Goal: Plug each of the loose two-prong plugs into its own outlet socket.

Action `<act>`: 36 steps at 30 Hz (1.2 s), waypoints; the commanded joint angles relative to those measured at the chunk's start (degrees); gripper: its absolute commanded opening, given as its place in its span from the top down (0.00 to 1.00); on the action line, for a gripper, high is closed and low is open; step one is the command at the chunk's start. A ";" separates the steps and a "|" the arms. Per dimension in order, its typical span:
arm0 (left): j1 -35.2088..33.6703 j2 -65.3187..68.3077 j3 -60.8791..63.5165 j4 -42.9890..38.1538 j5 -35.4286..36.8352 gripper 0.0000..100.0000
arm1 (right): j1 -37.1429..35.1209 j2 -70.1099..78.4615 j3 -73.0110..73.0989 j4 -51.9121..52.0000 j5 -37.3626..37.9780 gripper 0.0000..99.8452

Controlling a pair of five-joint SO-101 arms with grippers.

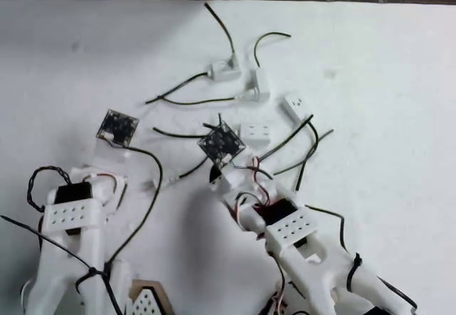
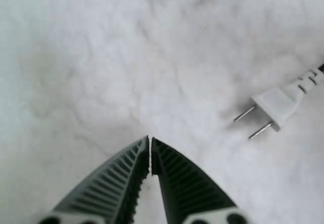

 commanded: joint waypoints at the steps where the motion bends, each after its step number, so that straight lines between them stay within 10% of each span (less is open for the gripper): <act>1: -0.40 -1.27 -0.35 -1.05 -0.44 0.97 | 0.22 0.04 0.62 -0.40 -0.26 0.98; 26: -0.31 -1.27 -0.18 -1.05 -0.44 0.97 | 0.48 7.87 0.62 0.04 5.01 0.98; 36: -0.40 -1.27 -1.49 -0.88 1.32 0.81 | -0.92 -11.82 -4.48 14.64 4.57 0.61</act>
